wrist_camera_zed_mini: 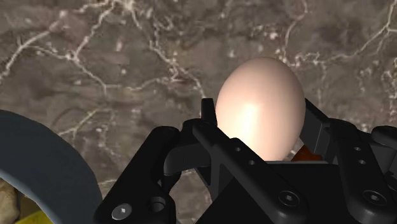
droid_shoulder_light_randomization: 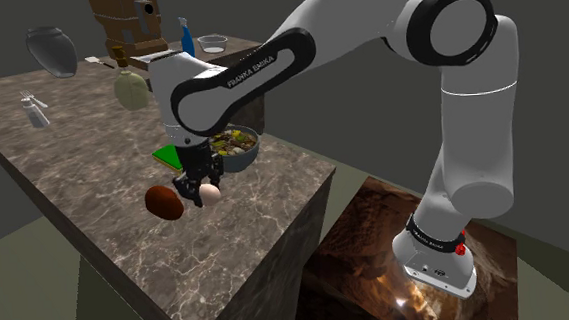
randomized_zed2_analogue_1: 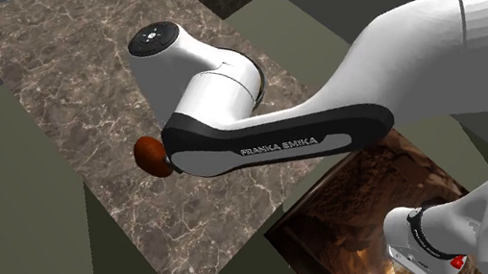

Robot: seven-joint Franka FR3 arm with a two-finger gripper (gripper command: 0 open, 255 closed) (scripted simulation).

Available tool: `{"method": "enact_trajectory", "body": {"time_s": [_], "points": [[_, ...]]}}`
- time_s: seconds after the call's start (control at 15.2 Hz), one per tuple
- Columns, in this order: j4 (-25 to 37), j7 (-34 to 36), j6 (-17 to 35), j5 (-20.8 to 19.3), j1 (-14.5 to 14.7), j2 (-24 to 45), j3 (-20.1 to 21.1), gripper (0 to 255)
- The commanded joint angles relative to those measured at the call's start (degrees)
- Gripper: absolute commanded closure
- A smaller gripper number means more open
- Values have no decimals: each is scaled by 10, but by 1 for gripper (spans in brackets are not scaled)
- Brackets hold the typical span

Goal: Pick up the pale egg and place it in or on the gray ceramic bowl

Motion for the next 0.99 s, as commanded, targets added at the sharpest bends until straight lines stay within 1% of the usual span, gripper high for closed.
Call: {"method": "enact_trajectory", "body": {"time_s": [0.0,0.92], "points": [[5,0,-12,2,-1,-8,1,255],[67,1,-107,13,-4,-43,6,255]]}}
